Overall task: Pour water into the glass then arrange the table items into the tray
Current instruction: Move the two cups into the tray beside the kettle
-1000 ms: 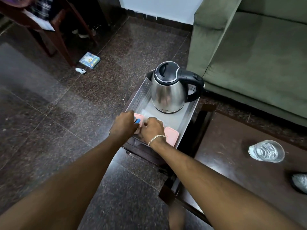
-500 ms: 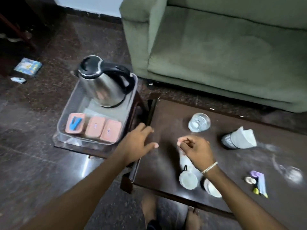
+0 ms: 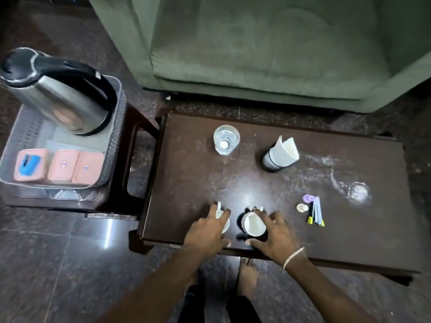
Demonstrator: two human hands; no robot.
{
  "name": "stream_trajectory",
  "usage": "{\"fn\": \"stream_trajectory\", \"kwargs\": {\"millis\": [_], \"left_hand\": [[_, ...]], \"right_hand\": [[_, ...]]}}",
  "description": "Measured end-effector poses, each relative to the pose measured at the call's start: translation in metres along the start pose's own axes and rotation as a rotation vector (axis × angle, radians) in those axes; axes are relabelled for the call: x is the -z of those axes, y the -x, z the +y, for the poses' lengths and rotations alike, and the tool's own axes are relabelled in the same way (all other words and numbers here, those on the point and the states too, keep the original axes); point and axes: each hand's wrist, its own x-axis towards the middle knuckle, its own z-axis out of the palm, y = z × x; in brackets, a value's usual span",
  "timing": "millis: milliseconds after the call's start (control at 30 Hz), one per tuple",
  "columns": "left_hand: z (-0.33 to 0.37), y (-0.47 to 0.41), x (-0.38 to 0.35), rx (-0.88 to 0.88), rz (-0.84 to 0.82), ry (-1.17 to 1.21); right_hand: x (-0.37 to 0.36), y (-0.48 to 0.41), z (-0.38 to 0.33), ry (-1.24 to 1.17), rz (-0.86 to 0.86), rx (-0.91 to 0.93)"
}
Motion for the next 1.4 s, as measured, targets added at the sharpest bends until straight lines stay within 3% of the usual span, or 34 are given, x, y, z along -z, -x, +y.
{"fn": "stream_trajectory", "kwargs": {"millis": [367, 500, 767, 1000, 1167, 1300, 1400], "left_hand": [[-0.004, -0.005, -0.007, -0.021, 0.075, -0.08], [-0.022, 0.008, 0.026, -0.011, 0.121, 0.004], [-0.131, 0.056, 0.164, 0.009, 0.459, 0.2], [-0.258, 0.085, 0.248, 0.17, 0.668, 0.226], [-0.327, 0.078, 0.264, 0.352, 0.678, 0.264], [-0.362, 0.059, 0.264, 0.507, 0.677, 0.308], [-0.38, 0.044, 0.262, 0.547, 0.634, 0.265]], "right_hand": [[-0.032, -0.009, -0.003, 0.002, 0.177, 0.034], [-0.005, -0.01, -0.029, -0.194, 0.236, 0.053], [0.077, -0.044, -0.176, -0.536, 0.335, 0.305], [0.114, -0.091, -0.338, -0.61, 0.313, 0.556], [0.113, -0.123, -0.421, -0.345, 0.201, 0.56], [0.088, -0.149, -0.462, 0.122, 0.323, 0.54], [0.072, -0.165, -0.475, 0.242, 0.326, 0.507]]}}
